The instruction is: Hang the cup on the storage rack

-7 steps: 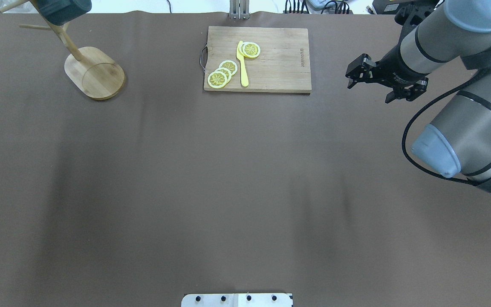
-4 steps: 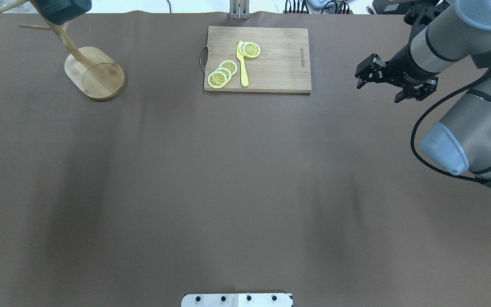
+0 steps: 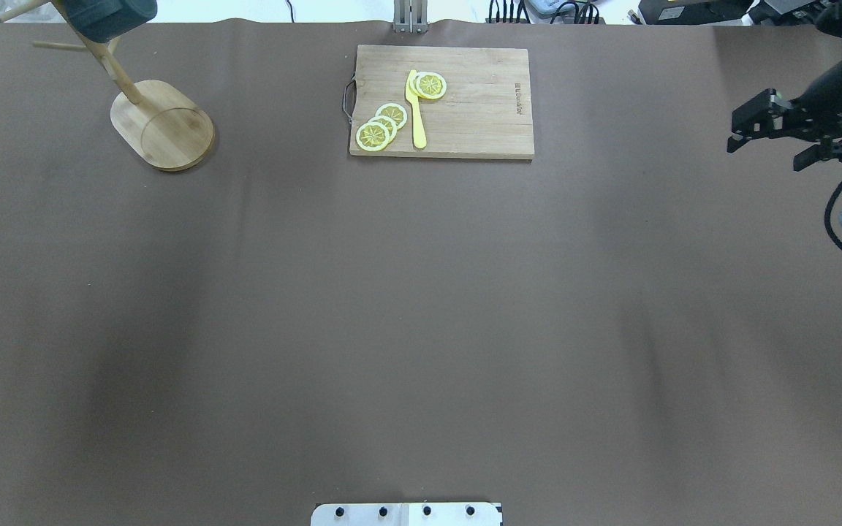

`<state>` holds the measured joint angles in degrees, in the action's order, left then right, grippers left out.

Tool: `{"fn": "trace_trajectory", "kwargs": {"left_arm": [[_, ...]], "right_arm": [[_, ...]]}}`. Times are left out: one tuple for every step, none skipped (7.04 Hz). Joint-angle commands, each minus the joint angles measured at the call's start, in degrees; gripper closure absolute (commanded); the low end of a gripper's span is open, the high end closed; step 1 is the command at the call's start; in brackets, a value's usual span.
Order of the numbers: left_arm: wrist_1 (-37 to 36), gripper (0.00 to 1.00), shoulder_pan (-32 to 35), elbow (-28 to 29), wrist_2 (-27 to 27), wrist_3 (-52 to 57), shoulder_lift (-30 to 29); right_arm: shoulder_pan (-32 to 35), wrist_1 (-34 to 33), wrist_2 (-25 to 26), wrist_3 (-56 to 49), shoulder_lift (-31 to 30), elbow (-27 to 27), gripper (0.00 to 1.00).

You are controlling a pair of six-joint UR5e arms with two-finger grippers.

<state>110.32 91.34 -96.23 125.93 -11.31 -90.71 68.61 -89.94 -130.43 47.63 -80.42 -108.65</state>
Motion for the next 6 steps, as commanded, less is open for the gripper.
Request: {"fn": "trace_trajectory", "kwargs": {"left_arm": [[-3.7,0.02,-2.9,1.4,1.6,0.9,-0.3],[-3.8,0.02,-3.3,1.6,1.8,0.9,-0.1],[-3.8,0.02,-3.4,1.5,3.4,0.9,0.4],[-4.1,0.02,-3.5,1.5,6.3,0.9,0.8],[-4.2,0.02,-3.5,1.7,6.5,4.0,2.1],[-4.8,0.02,-3.4,2.0,6.7,6.7,2.8]], "right_arm": [[10.9,0.1,-5.2,-19.3,-7.5,5.3,0.0],[14.8,0.1,-7.0,-25.0,-7.9,9.4,0.0],[17.1,0.6,-8.0,-30.0,-8.2,13.7,0.0],[18.6,0.6,-8.3,-33.9,-8.6,15.7,0.0],[19.8,0.0,-8.1,-34.3,-9.1,16.1,0.0],[22.2,0.8,-8.3,-35.8,-10.0,18.2,0.0]]}}
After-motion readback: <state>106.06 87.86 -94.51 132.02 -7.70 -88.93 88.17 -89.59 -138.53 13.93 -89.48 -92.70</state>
